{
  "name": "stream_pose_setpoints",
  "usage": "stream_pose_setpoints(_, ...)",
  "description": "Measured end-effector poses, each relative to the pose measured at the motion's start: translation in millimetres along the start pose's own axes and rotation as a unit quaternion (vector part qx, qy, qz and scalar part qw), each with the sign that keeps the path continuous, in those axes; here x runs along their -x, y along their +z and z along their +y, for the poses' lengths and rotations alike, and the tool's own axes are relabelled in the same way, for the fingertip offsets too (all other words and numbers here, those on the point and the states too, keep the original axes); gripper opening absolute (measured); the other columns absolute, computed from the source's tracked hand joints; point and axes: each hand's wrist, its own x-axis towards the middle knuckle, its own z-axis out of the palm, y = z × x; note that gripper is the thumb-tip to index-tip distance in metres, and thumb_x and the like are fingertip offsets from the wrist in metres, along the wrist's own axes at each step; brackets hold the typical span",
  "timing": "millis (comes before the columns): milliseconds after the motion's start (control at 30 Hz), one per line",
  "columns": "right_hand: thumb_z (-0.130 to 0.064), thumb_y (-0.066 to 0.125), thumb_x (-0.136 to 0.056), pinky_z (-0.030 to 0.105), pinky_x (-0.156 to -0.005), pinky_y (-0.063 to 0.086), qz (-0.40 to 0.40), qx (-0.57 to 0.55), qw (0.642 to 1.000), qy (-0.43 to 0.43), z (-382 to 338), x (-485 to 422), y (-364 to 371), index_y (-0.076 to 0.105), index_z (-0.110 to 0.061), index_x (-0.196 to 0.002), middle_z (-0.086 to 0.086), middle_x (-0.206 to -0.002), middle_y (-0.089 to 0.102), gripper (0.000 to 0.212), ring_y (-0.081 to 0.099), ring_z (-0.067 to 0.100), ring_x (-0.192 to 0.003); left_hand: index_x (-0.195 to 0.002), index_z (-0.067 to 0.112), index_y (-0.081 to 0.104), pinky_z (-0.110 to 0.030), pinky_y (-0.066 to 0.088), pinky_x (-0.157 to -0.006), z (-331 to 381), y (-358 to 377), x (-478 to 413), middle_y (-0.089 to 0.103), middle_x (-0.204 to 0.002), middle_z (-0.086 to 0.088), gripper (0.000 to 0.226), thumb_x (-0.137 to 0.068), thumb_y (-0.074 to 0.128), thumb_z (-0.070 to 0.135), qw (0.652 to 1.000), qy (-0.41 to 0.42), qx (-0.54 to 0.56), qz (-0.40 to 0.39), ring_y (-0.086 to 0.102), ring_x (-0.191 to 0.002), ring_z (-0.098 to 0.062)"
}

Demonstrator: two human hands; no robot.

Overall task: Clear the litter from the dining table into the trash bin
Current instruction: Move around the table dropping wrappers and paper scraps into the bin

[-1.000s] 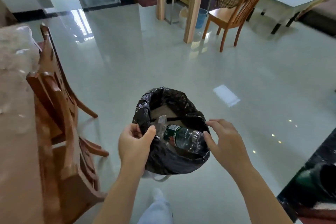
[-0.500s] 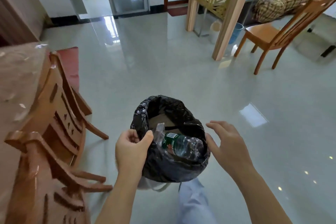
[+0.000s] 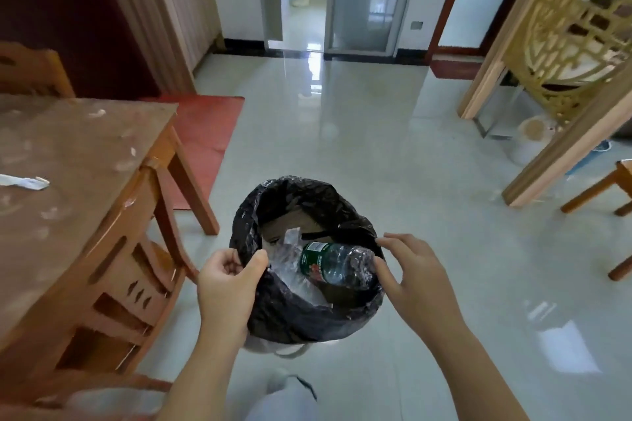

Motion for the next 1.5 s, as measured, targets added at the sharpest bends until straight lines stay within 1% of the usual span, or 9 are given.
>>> stream_pose_setpoints(100, -0.017, 0.064, -0.08, 0.029, -0.085, 0.042, -0.018, 0.002, 0.999, -0.027, -5, -75, 27, 0.064, -0.011, -0.104, 0.004, -0.103, 0.066, 0.024, 0.058, 0.022, -0.097, -0.073, -0.004, 0.049, -0.04, 0.04, -0.061, 4, 20, -64, 0.049, -0.068, -0.013, 0.035, -0.068, 0.073, 0.02, 1.0, 0.003, 0.012, 0.02, 0.048, -0.064, -0.026)
stream_pose_setpoints(200, -0.016, 0.063, -0.081, 0.031, -0.086, 0.043, -0.02, -0.001, 0.999, -0.041, -20, -152, 55, 0.064, -0.011, -0.104, 0.005, -0.104, 0.066, 0.024, 0.057, 0.023, -0.098, -0.077, -0.008, 0.046, -0.04, 0.039, -0.059, 19, 37, -136, 0.049, -0.069, -0.014, 0.043, -0.066, 0.072, 0.026, 1.0, 0.008, 0.013, 0.027, 0.047, -0.064, -0.027)
stream_pose_setpoints(333, -0.016, 0.061, -0.081, 0.027, -0.085, 0.041, -0.036, -0.004, 0.997, -0.069, -54, -250, 85, 0.063, -0.011, -0.104, 0.003, -0.105, 0.066, 0.023, 0.057, 0.022, -0.098, -0.075, -0.001, 0.048, -0.039, 0.042, -0.059, 49, 45, -226, 0.053, -0.07, -0.016, 0.052, -0.053, 0.066, 0.043, 0.999, 0.012, 0.002, 0.051, 0.049, -0.063, -0.026)
stream_pose_setpoints(467, -0.016, 0.06, -0.082, 0.028, -0.083, 0.042, -0.052, -0.023, 0.993, -0.103, -82, -330, 113, 0.063, -0.013, -0.102, 0.003, -0.104, 0.065, 0.021, 0.056, 0.022, -0.097, -0.064, 0.015, 0.04, -0.023, 0.035, -0.05, 76, 48, -301, 0.041, -0.063, -0.007, 0.031, -0.066, 0.069, 0.027, 0.994, 0.049, -0.008, 0.097, 0.039, -0.059, -0.021)
stream_pose_setpoints(700, -0.016, 0.062, -0.081, 0.035, -0.083, 0.044, -0.083, -0.031, 0.984, -0.153, -114, -446, 170, 0.064, -0.012, -0.101, 0.006, -0.108, 0.065, 0.02, 0.057, 0.027, -0.1, -0.064, 0.022, 0.04, -0.035, 0.034, -0.057, 88, 45, -396, 0.04, -0.062, -0.002, 0.031, -0.065, 0.067, 0.037, 0.977, 0.055, 0.01, 0.208, 0.038, -0.056, -0.017)
stream_pose_setpoints(900, -0.018, 0.059, -0.083, 0.036, -0.088, 0.044, -0.143, -0.077, 0.953, -0.257, -160, -561, 225, 0.062, -0.012, -0.105, 0.005, -0.111, 0.063, 0.023, 0.054, 0.025, -0.107, -0.05, 0.032, 0.043, -0.036, 0.032, -0.057, 106, 41, -476, 0.036, -0.05, 0.008, 0.027, -0.054, 0.066, 0.044, 0.93, 0.054, 0.044, 0.361, 0.034, -0.051, -0.019)
stream_pose_setpoints(1067, -0.019, 0.056, -0.084, 0.028, -0.084, 0.039, -0.198, -0.094, 0.908, -0.356, -199, -654, 256, 0.06, -0.015, -0.107, 0.001, -0.111, 0.062, 0.024, 0.051, 0.022, -0.107, -0.058, 0.022, 0.036, -0.03, 0.028, -0.052, 137, 42, -529, 0.035, -0.055, 0.004, 0.037, -0.071, 0.071, 0.017, 0.879, 0.091, 0.068, 0.463, 0.033, -0.048, -0.009)
stream_pose_setpoints(1167, -0.014, 0.058, -0.082, 0.033, -0.088, 0.042, -0.217, -0.108, 0.885, -0.397, -226, -702, 275, 0.06, -0.013, -0.108, 0.003, -0.111, 0.062, 0.026, 0.052, 0.026, -0.105, -0.059, 0.02, 0.038, -0.031, 0.03, -0.054, 149, 41, -555, 0.037, -0.056, 0.002, 0.036, -0.075, 0.069, 0.013, 0.85, 0.101, 0.091, 0.508, 0.036, -0.054, -0.016)
stream_pose_setpoints(1500, -0.016, 0.06, -0.08, 0.04, -0.09, 0.045, -0.267, -0.126, 0.825, -0.482, -321, -812, 368, 0.061, -0.015, -0.107, 0.003, -0.113, 0.063, 0.027, 0.054, 0.027, -0.106, -0.055, 0.022, 0.036, -0.036, 0.027, -0.056, 169, 7, -671, 0.034, -0.058, -0.004, 0.035, -0.054, 0.069, 0.037, 0.775, 0.068, 0.127, 0.616, 0.033, -0.059, -0.023)
